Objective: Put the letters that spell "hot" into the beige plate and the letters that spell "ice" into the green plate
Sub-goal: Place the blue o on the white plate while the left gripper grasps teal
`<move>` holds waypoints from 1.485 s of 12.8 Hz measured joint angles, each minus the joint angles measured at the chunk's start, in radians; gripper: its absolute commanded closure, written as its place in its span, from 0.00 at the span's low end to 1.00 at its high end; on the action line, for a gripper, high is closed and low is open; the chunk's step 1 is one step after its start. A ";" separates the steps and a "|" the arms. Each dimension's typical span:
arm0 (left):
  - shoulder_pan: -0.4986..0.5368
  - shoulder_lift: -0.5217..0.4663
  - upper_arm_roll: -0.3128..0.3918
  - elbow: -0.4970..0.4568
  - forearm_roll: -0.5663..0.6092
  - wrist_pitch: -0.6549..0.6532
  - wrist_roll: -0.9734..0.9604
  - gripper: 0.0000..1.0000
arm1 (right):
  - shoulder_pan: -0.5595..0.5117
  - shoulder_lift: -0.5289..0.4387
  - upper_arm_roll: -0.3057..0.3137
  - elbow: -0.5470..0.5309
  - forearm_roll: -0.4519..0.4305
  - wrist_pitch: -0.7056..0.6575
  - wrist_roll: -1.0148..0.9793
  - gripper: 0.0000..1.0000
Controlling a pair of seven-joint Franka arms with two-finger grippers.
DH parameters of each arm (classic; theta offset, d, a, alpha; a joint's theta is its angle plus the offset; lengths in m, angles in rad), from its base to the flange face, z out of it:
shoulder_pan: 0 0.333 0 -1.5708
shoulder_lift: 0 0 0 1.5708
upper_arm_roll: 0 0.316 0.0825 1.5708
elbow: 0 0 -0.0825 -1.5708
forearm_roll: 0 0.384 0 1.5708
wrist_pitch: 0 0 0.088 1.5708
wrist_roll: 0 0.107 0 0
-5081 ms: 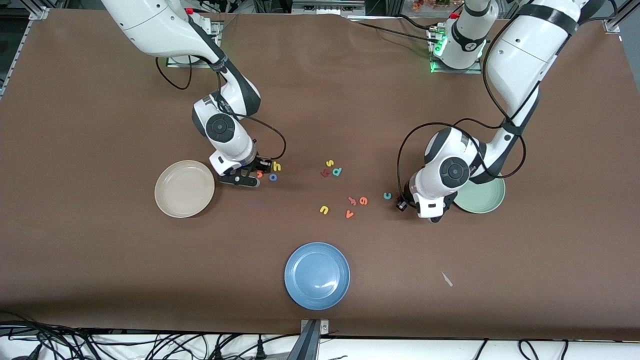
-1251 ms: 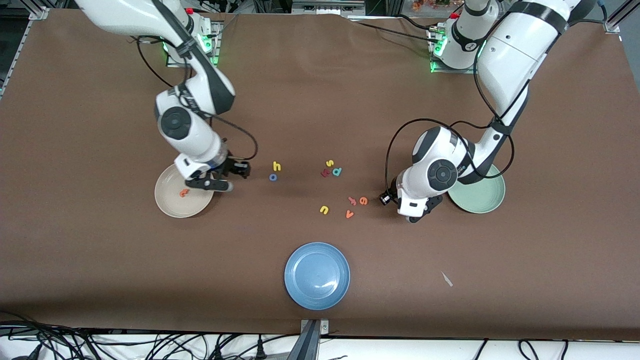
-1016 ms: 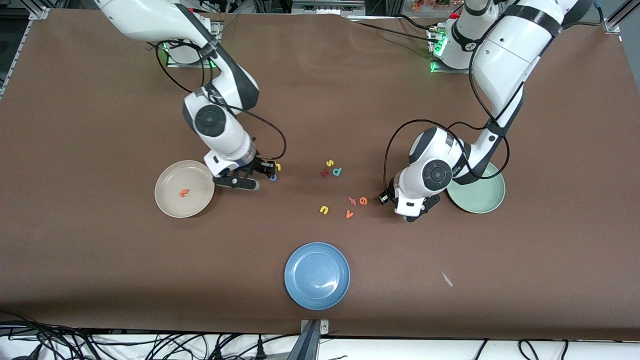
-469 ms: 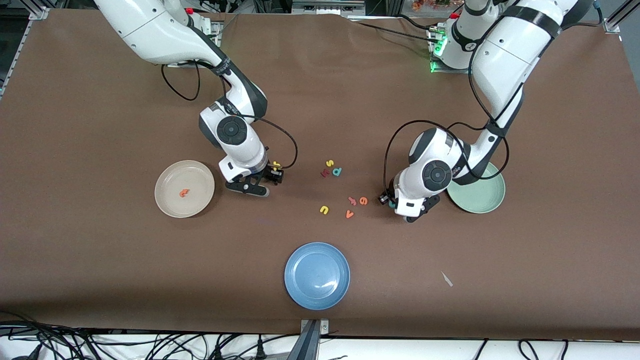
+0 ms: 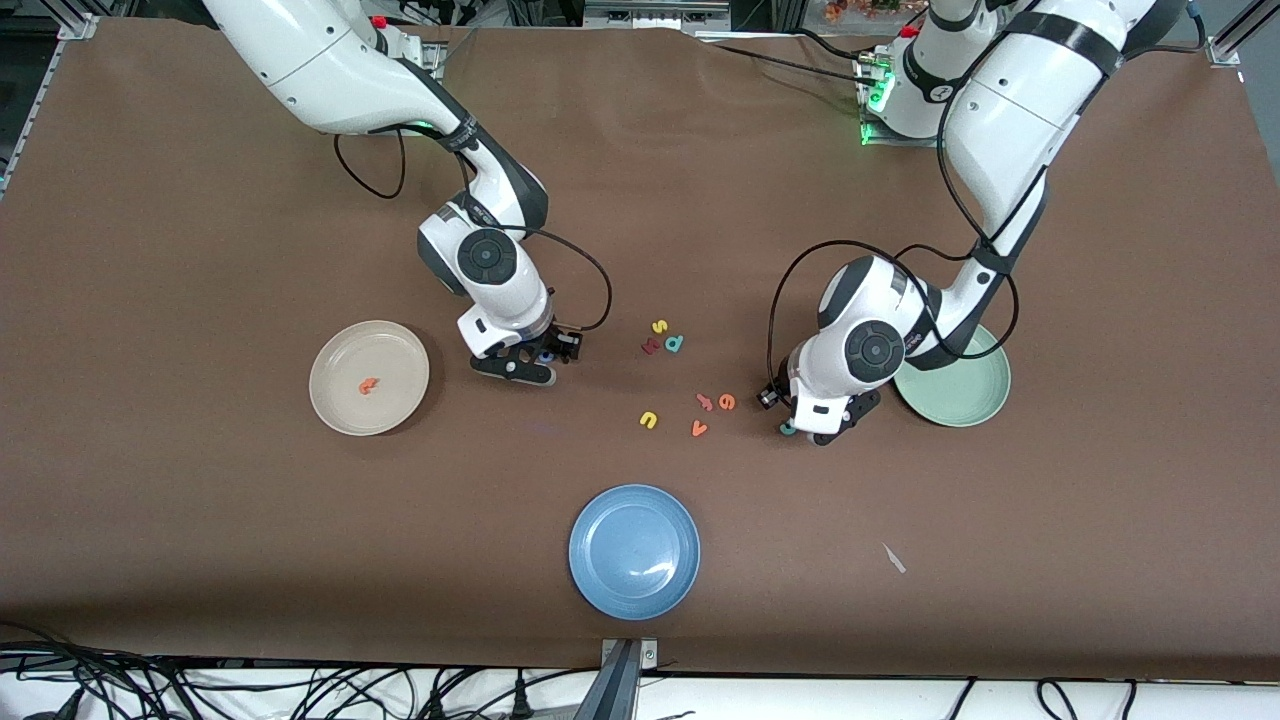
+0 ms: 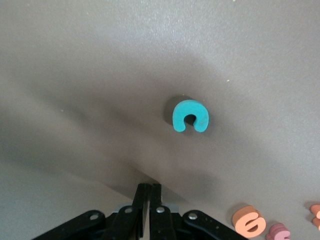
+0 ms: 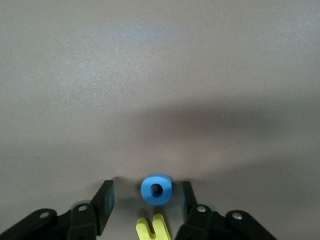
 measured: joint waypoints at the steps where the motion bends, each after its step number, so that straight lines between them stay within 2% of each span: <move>1: 0.000 0.000 0.004 0.014 0.000 0.004 -0.001 0.67 | 0.000 0.001 -0.001 0.000 -0.001 0.001 0.000 0.40; 2: 0.000 0.000 0.008 0.032 0.000 0.004 -0.001 0.47 | 0.000 0.001 -0.003 0.000 -0.001 0.001 0.000 0.45; 3: 0.001 0.000 0.010 0.048 0.000 0.004 -0.001 0.38 | -0.001 0.001 -0.004 0.000 -0.002 0.001 0.000 0.52; 6: 0.001 0.000 0.017 0.068 0.000 0.004 -0.002 0.37 | -0.001 0.001 -0.006 0.000 -0.005 0.001 0.000 0.83; 7: 0.001 0.000 0.024 0.075 0.000 0.004 -0.002 0.32 | -0.001 -0.001 -0.006 0.000 -0.007 0.001 0.000 0.88; 8: 0.001 0.001 0.033 0.079 0.000 0.004 -0.002 0.23 | -0.002 -0.002 -0.006 0.000 -0.008 0.001 0.001 0.88; 9: 0.001 0.004 0.042 0.084 0.003 0.004 -0.001 0.19 | -0.002 -0.002 -0.006 0.000 -0.008 0.001 0.001 0.88; 13: 0.000 0.042 0.052 0.109 0.064 0.004 -0.003 0.19 | -0.006 -0.010 -0.014 0.004 -0.013 -0.001 -0.006 0.88; 15: -0.006 0.068 0.051 0.134 0.066 0.004 -0.008 0.22 | -0.033 -0.046 -0.027 0.011 -0.013 -0.055 -0.068 0.88; 17: -0.019 0.082 0.051 0.147 0.066 0.004 -0.023 0.29 | -0.092 -0.098 -0.030 0.010 -0.012 -0.125 -0.168 0.88; 19: -0.030 0.092 0.051 0.160 0.066 0.004 -0.030 0.40 | -0.163 -0.146 -0.032 -0.003 -0.011 -0.172 -0.305 0.88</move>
